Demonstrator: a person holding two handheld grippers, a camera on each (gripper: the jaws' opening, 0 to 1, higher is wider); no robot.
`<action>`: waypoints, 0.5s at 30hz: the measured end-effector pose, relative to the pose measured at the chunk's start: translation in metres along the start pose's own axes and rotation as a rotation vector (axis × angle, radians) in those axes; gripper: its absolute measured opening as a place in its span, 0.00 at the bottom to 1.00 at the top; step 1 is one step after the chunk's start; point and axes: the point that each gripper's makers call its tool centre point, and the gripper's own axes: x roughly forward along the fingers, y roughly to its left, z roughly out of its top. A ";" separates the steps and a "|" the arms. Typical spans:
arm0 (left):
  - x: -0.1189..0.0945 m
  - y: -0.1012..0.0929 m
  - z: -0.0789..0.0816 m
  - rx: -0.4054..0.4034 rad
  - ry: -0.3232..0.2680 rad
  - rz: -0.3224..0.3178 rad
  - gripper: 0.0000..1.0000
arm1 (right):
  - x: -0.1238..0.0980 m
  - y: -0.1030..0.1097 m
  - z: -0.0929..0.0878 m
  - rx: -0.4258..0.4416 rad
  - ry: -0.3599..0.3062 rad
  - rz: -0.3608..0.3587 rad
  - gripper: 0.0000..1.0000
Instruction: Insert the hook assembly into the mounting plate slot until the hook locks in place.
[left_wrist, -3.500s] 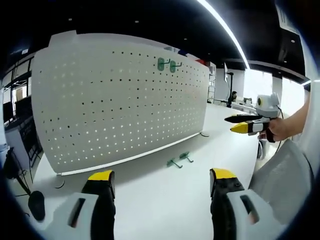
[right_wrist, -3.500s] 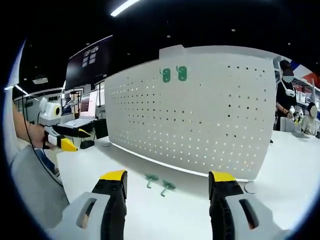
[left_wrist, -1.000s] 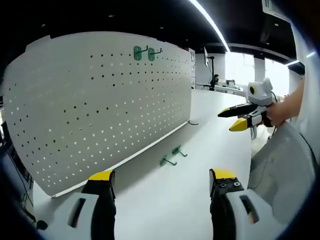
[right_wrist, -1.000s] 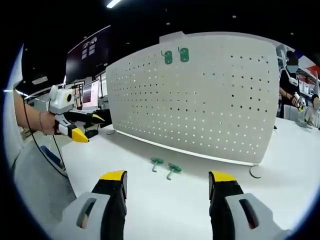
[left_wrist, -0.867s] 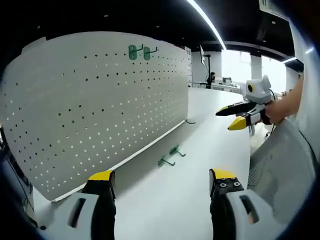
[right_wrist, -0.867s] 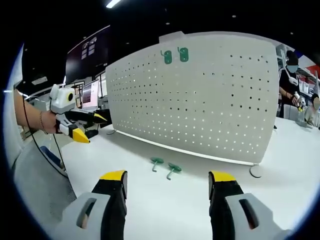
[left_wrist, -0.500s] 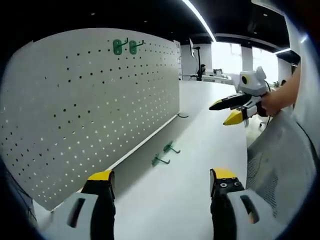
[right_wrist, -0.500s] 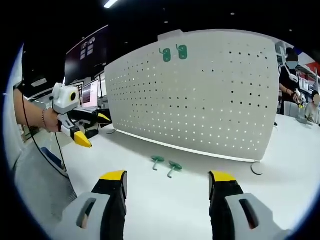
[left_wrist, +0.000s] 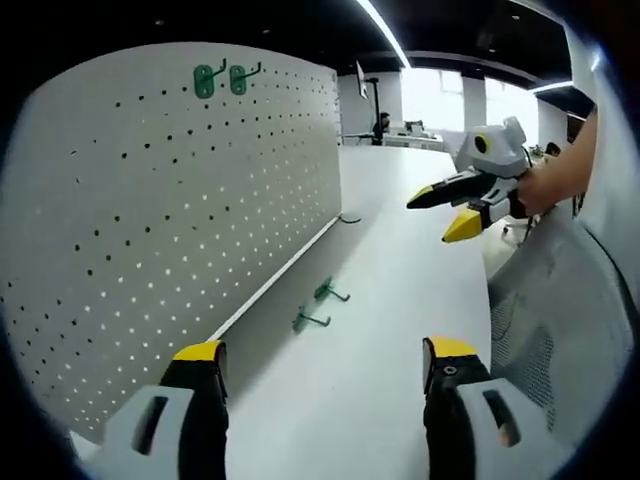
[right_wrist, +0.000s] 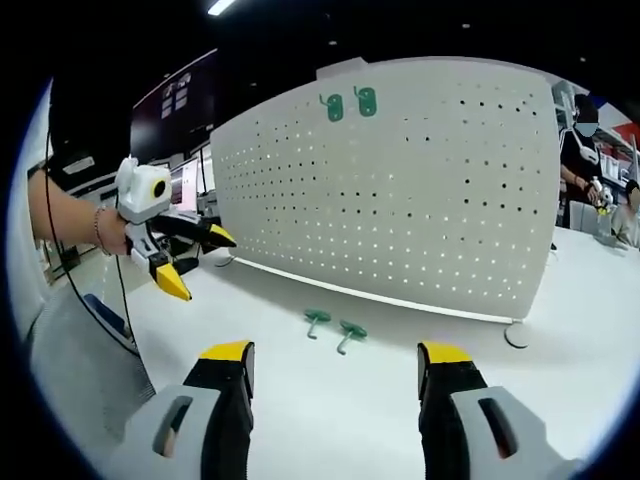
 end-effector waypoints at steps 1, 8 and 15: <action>0.001 0.000 0.000 0.003 0.002 -0.003 0.83 | 0.000 0.000 0.000 0.000 0.000 0.000 0.64; 0.009 0.001 -0.002 0.030 0.047 -0.033 0.83 | 0.001 0.003 -0.002 -0.002 0.012 0.012 0.64; 0.019 0.003 -0.001 0.056 0.086 -0.062 0.84 | 0.002 0.002 -0.003 -0.003 0.013 0.013 0.64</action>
